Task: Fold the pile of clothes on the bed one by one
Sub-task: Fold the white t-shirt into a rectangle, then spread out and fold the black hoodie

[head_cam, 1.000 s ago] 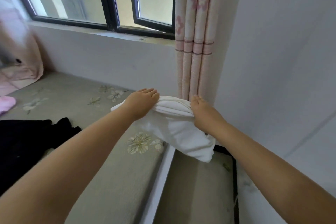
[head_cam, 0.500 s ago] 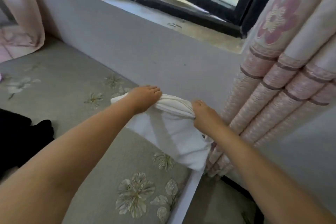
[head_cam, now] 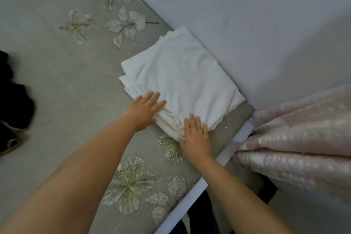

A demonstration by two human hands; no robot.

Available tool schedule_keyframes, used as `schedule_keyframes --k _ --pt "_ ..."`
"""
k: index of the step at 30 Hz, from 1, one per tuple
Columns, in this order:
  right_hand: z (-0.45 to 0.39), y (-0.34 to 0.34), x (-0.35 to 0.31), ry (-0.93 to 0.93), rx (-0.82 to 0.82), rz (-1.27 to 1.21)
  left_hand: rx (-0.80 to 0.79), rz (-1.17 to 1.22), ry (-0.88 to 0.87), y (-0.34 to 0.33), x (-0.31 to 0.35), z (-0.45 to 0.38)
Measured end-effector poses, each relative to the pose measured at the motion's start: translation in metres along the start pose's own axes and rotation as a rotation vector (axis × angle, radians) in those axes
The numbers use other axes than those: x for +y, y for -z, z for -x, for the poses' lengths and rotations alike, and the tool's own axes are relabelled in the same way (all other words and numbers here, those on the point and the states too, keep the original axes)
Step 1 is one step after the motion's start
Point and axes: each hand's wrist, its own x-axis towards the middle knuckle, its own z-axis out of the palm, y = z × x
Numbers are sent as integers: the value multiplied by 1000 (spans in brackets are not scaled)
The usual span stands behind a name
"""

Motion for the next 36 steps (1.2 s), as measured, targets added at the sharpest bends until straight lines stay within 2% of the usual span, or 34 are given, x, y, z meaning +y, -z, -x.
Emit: schedule_keyframes --k 2,7,13,16,21,24,30,36 --pt "-8 -23 13 50 68 -22 79 117 8 -30 3 -9" --pt "-16 -48 23 160 179 2 277 165 55 -64 7 -21" --pt "-8 -31 14 127 138 126 306 295 210 -55 30 13" --pt "6 -10 -5 286 175 116 268 382 366 -66 38 66" --pt "40 11 -86 823 186 159 265 461 682 -101 30 188" --pt "68 11 -154 1004 201 155 281 509 886 -123 23 269" --pt "139 -13 -281 1263 163 202 279 569 1256 -184 17 423" --pt "194 -60 -388 1284 116 276 239 633 1375 -260 -6 546"
